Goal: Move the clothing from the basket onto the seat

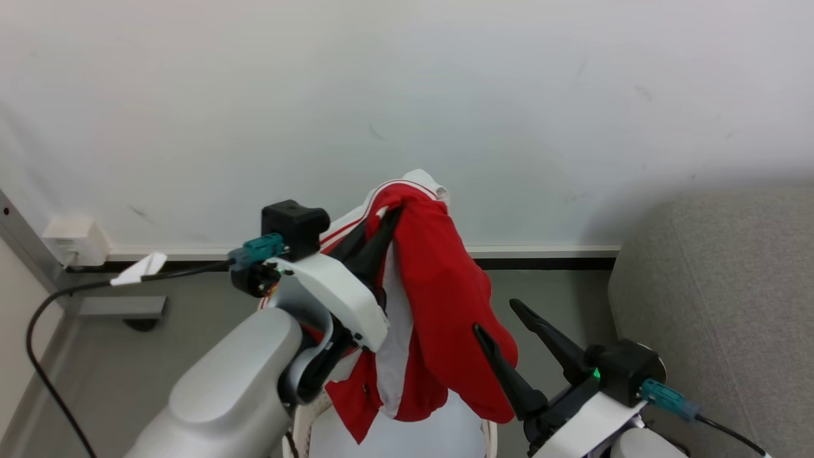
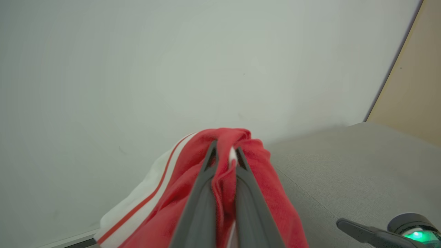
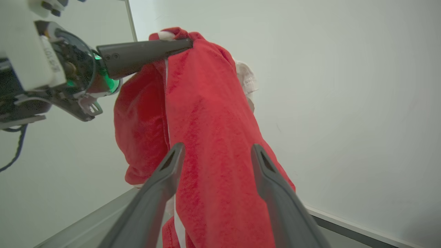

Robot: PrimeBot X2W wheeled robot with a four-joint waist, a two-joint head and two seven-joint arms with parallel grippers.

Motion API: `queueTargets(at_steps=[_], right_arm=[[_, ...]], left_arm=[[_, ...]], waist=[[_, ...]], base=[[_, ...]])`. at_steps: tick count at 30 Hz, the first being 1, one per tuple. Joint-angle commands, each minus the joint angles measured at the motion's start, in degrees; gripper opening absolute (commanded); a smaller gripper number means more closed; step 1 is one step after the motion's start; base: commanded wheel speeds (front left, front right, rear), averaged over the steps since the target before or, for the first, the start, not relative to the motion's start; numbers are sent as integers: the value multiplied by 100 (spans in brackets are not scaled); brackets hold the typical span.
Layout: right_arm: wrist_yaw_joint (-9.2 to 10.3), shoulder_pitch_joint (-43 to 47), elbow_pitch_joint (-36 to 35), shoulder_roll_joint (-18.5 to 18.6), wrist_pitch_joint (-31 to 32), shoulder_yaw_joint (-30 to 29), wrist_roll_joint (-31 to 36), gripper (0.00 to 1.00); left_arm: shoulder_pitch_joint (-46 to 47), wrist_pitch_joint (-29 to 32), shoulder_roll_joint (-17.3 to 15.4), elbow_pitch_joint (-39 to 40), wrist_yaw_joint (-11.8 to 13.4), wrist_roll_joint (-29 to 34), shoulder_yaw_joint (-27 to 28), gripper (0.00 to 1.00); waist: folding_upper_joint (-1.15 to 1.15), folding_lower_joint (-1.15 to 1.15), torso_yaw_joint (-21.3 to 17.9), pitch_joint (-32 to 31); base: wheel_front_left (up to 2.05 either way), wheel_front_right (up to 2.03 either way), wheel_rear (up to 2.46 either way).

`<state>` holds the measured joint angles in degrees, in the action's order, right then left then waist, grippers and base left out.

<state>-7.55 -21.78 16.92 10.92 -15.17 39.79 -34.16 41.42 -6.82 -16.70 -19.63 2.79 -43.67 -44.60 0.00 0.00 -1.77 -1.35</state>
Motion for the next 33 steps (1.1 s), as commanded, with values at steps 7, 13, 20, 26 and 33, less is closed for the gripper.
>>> queueTargets(at_steps=[7, 13, 20, 26, 33], right_arm=[[12, -578, 1080, -233, 4, 277, 147, 100], [12, -893, 1946, -290, 4, 473, 160, 100], [12, -967, 2789, -377, 5, 298, 35, 100], [12, -1059, 3259, -437, 5, 269, -57, 100], [12, -1277, 3346, -466, 4, 455, 2, 100]], left_arm=[[192, 20, 259, -55, -130, 98, -172, 0], [272, 115, 512, -110, -328, 180, -491, 0], [334, 213, 867, -161, -526, 159, -791, 0], [378, 252, 1043, -105, -635, 116, -962, 0], [380, 246, 1083, -139, -694, 78, -1043, 0]], waist=[[0, 0, 256, -25], [0, 0, 565, -50], [0, 0, 970, -107], [0, 0, 1213, -136], [0, 0, 1313, -136]], base=[[0, 0, 0], [0, 0, 0], [0, 0, 0], [0, 0, 0], [0, 0, 0]])
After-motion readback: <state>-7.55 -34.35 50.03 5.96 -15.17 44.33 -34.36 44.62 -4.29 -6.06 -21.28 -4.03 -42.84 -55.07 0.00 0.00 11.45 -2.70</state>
